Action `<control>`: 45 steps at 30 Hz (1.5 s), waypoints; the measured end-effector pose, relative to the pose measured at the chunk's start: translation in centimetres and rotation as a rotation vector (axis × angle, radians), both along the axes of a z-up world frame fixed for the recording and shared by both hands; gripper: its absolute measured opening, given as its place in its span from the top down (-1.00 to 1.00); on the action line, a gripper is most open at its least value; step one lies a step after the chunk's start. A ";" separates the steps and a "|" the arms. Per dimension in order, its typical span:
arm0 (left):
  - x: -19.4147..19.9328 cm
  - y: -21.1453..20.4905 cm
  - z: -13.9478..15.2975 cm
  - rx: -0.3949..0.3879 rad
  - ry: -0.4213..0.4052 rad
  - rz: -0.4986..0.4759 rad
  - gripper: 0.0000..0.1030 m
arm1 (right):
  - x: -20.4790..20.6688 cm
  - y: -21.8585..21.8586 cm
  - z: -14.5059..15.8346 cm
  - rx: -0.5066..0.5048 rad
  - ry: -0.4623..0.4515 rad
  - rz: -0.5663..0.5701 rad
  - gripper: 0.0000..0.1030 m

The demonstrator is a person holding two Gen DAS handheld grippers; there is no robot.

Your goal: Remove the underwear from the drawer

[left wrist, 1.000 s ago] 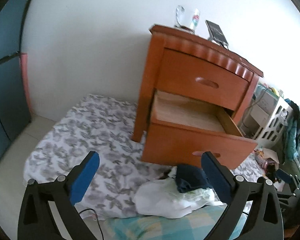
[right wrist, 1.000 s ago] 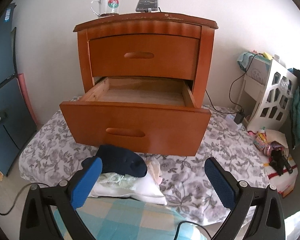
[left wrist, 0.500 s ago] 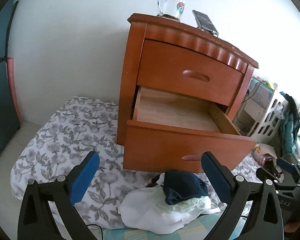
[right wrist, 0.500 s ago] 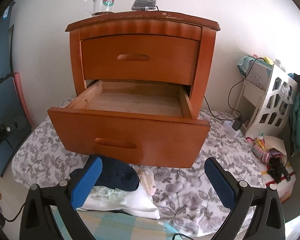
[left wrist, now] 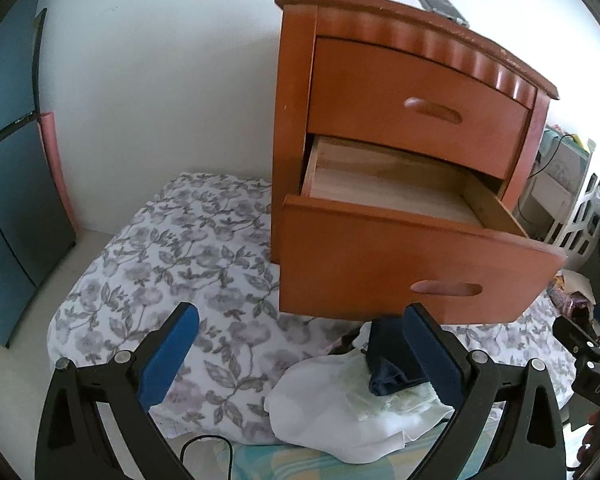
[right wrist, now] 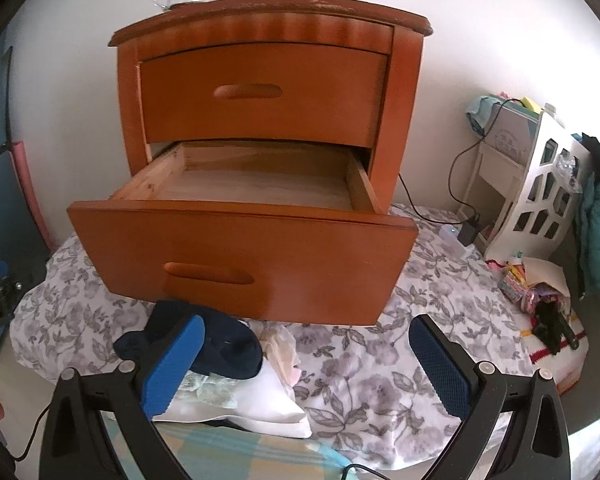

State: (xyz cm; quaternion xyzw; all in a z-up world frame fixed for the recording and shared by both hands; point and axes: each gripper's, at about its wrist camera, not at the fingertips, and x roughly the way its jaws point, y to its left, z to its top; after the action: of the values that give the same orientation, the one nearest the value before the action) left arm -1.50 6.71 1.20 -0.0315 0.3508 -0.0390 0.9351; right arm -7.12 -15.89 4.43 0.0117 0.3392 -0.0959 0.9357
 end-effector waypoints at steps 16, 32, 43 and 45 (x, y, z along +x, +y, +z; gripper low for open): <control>0.9 -2.3 -0.9 0.094 0.033 -0.041 -0.97 | 0.7 -1.3 -1.9 0.033 0.049 -0.024 -1.00; 1.1 -3.2 -1.3 0.103 0.046 -0.067 -0.97 | 0.9 -2.3 -2.5 0.053 0.064 -0.043 -1.00; 1.1 -3.2 -1.2 0.090 0.044 -0.070 -0.97 | 0.8 -2.2 -2.7 0.052 0.068 -0.044 -1.00; 1.1 -3.2 -1.2 0.088 0.045 -0.069 -0.97 | 0.8 -2.2 -2.7 0.051 0.070 -0.044 -1.00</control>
State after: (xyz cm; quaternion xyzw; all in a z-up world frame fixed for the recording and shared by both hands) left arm -0.45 3.51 -0.02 0.0210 0.3740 -0.0550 0.9255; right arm -6.33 -18.12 1.69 0.0399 0.3738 -0.1083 0.9203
